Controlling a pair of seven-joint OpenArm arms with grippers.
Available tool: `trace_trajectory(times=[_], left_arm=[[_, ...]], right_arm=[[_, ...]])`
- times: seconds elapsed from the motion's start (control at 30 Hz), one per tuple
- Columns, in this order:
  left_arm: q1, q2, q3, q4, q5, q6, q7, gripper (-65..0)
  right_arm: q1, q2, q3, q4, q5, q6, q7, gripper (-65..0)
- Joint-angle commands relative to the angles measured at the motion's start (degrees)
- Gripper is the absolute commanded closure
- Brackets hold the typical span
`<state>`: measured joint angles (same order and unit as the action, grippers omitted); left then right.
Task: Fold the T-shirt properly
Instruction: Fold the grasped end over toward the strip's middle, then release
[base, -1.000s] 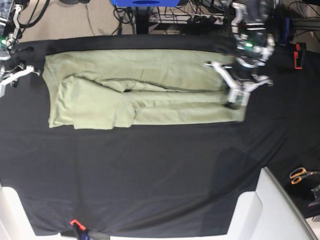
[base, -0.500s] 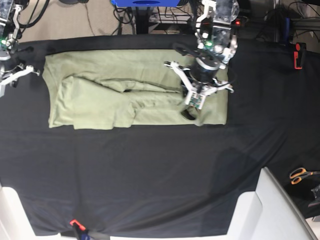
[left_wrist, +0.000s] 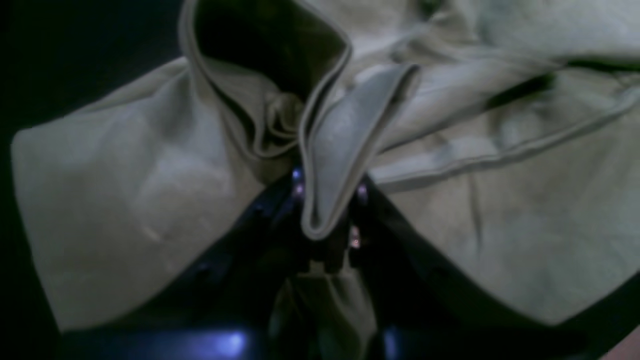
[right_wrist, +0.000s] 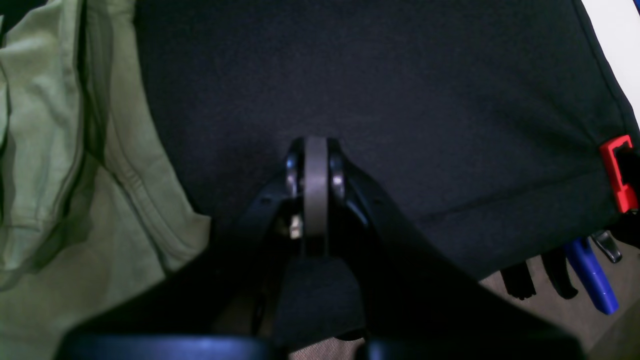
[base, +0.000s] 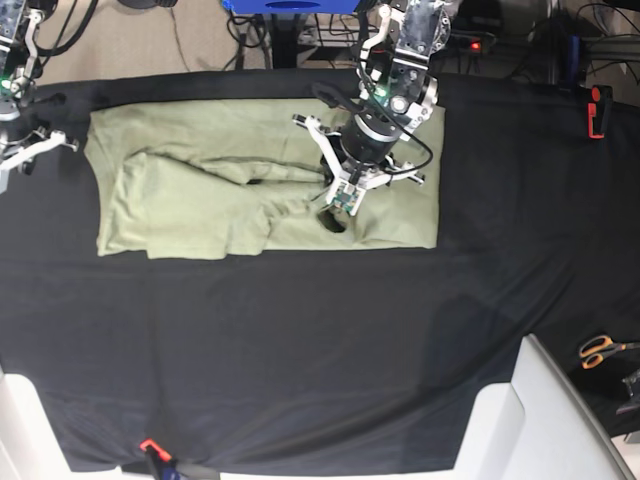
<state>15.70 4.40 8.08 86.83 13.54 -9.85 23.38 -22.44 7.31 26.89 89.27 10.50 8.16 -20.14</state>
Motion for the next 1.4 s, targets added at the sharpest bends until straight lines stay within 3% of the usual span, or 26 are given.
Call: trace_trajectory(times=[0.0,0.27,0.43,0.6,0.67,0.73,0.9,1.07,1.13,1.2,1.23,1.3,1.37], left_arm=[[-0.8,0.3,0.5,0.9,-0.1,0.0,-1.3,0.0],[-0.8,0.4,0.7,0.6,-0.1,0.0,-1.1,0.0],[-3.3,0.5,0.7,0.4,-0.8,0.0,6.5,0.0],[-4.5,0.0,0.8,0.7,-8.3,-0.2,7.3,-33.7],[-5.0,0.0,1.9,0.3,-10.4,-0.3,7.3,-40.0],[-5.2,-1.0,6.0,0.3,-11.8,-0.3,7.3,-42.1],[-7.7,-2.3,15.9,0.3,-16.2,-0.1,7.3,-42.1],[-8.5,-2.8,16.5,3.0,-19.2,0.0,7.3,-42.0],[-7.0,-4.9,15.0,5.4,-18.4,0.3,7.3,-41.3],[-4.9,-6.8,12.4,7.5,-16.4,2.6,7.3,-32.6],[-3.8,-7.7,10.7,8.0,-15.3,3.4,7.2,-24.2],[-1.9,-8.8,6.8,8.4,-13.5,4.7,7.1,0.0],[-0.2,-9.9,2.9,8.5,-12.9,5.1,7.1,0.0]], right_arm=[[0.2,0.8,0.5,1.1,0.3,0.0,1.4,-0.2],[0.2,0.8,0.5,1.1,0.3,0.0,1.4,-0.2],[0.2,0.8,0.3,1.1,0.3,0.0,1.4,-0.2],[0.2,0.8,0.1,1.1,0.3,0.0,1.4,-0.2],[0.2,0.8,0.1,1.1,0.3,0.0,1.4,-0.2],[0.2,0.8,0.1,1.1,0.3,0.0,1.4,-0.2],[0.2,0.9,0.3,1.1,0.3,0.0,1.4,-0.2],[0.2,0.9,0.4,1.1,0.3,0.0,1.4,-0.2],[0.2,0.9,0.3,1.1,0.3,0.0,1.4,-0.2],[0.2,0.9,0.1,1.1,0.3,0.0,1.4,-0.2],[0.2,0.9,0.1,1.1,0.3,0.0,1.4,-0.2],[0.2,0.9,0.1,1.1,0.3,0.0,1.4,-0.3],[1.1,0.6,0.5,1.2,0.5,0.0,1.4,-0.6]])
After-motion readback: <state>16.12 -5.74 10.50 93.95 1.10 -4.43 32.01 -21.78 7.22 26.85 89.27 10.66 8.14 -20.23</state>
